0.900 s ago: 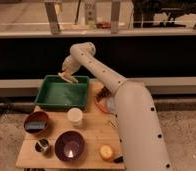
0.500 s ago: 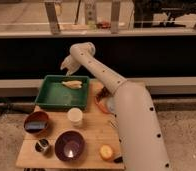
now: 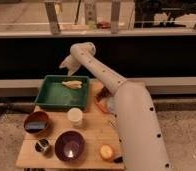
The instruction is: Place banana in tray
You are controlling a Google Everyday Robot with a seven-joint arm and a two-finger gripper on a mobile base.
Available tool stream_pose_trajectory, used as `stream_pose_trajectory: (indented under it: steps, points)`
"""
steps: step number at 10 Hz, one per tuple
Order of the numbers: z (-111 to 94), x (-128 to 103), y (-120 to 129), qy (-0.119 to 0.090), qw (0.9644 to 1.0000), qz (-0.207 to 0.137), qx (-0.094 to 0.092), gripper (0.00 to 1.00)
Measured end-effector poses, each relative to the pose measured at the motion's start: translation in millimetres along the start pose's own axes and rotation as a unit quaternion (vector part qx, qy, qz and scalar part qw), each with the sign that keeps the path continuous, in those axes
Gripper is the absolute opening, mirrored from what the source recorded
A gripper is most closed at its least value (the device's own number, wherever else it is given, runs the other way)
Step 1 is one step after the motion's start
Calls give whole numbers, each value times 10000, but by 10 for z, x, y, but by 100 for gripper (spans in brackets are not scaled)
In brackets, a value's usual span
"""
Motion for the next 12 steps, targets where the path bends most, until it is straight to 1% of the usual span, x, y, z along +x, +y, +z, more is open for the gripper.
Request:
stream_pose_trajectory:
  steps: [12]
  points:
    - [5,-7,-5,-4,10000,-5,0,54]
